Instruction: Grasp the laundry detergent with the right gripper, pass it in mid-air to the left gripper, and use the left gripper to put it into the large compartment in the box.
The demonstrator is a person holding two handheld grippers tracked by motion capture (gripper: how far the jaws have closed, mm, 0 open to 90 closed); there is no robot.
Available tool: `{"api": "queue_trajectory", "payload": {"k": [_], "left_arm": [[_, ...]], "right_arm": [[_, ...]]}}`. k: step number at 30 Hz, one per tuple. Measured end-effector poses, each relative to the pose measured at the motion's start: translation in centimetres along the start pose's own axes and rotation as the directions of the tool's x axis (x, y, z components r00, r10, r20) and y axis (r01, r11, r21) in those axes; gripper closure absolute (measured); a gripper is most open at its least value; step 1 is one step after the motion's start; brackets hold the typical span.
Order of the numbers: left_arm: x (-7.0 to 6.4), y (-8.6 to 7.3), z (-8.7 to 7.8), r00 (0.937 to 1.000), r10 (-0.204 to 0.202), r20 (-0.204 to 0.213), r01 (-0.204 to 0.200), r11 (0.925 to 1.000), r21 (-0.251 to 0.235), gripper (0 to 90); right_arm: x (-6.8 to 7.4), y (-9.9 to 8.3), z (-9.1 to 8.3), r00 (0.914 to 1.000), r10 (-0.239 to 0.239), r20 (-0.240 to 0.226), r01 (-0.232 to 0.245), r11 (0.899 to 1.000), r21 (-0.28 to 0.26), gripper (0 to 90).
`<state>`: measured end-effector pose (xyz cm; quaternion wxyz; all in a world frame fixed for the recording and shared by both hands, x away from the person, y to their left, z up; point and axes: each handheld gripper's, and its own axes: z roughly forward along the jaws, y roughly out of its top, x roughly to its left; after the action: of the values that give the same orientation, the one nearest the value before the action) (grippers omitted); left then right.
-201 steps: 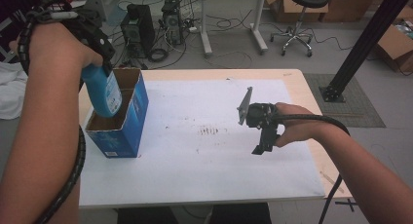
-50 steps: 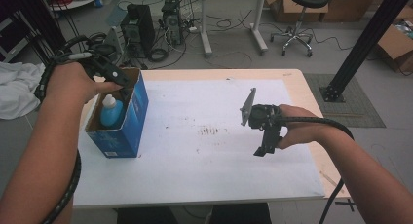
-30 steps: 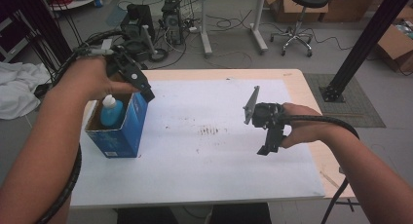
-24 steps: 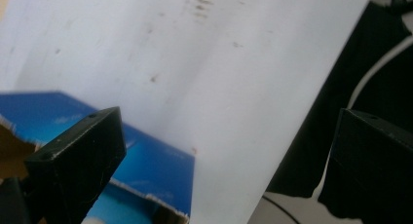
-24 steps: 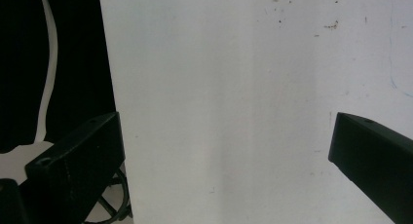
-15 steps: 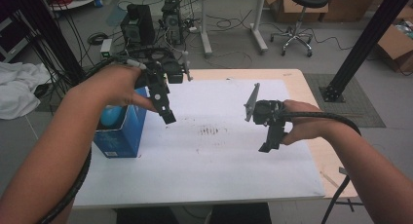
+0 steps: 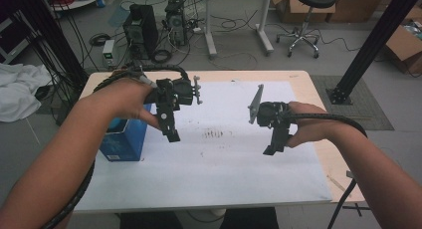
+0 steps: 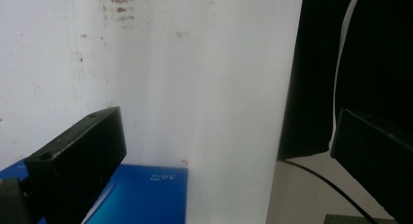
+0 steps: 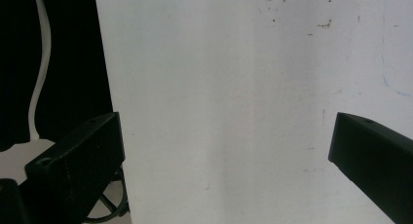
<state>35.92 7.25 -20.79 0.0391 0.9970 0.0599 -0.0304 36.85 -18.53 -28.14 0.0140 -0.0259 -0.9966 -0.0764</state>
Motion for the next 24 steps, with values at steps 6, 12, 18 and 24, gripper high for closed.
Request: {"api": "queue_trajectory", "payload": {"k": [6, 12, 18, 24], "left_arm": [[-0.1, 0.3, 0.2, 0.9998, 0.018, -0.004, -0.018, 0.9998, -0.002, 0.1], [-0.2, 0.7, 0.1, 0.9991, 0.041, 0.007, -0.041, 0.9989, -0.025, 0.1], [-0.5, 1.3, 0.0, 0.9979, 0.064, 0.004, -0.064, 0.9979, -0.008, 0.1], [-0.6, 1.8, -0.1, 0.9975, 0.07, 0.009, -0.07, 0.9975, -0.011, 0.1]], "right_arm": [[-0.2, 0.2, -0.1, 1.0, 0.001, 0.002, -0.001, 1.0, 0.005, 0.0], [-0.4, 0.3, -0.3, 1.0, 0.007, 0.004, -0.007, 1.0, 0.007, 0.0], [-0.5, 0.2, -0.2, 0.9999, 0.008, 0.006, -0.008, 1.0, 0.002, 0.0], [-0.5, -0.1, -0.3, 0.9999, 0.013, 0.007, -0.013, 1.0, -0.006, 0.0]]}}
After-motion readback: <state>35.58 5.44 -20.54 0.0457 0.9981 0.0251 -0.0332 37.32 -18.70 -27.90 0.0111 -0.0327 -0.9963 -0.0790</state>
